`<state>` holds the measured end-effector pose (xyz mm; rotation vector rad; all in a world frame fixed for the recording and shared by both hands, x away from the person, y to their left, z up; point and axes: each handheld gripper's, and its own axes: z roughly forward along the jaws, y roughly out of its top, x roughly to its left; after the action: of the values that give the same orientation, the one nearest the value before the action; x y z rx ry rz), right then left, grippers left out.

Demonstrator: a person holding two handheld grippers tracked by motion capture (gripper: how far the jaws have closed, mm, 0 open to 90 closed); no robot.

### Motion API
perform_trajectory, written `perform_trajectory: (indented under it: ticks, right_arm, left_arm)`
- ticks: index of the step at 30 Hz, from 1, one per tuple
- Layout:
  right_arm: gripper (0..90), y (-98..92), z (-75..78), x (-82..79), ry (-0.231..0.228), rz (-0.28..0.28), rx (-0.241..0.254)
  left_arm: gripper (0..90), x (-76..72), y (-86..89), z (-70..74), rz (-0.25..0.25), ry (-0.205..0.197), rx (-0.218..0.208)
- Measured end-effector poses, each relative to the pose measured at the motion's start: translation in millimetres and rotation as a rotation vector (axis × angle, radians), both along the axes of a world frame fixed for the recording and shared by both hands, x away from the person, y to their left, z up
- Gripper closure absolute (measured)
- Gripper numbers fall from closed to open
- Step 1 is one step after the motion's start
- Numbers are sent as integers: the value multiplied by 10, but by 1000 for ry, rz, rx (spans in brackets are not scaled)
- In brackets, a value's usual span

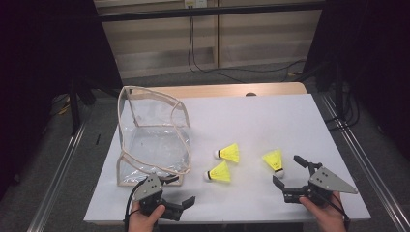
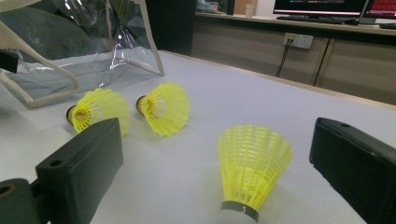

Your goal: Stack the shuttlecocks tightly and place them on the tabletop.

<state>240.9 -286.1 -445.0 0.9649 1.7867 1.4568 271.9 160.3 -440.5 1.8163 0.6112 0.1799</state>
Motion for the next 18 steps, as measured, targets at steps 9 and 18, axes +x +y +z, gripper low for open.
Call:
perform_trajectory:
  ticks: [9, 18]
  right_arm:
    - [25, 2, 3, -3, -1, 10, -4]
    - [25, -3, 6, -9, 0, 20, -7]
  left_arm:
    - [32, -19, -132, 19, -14, 0, -2]
    - [27, -2, -228, 17, -24, 10, 0]
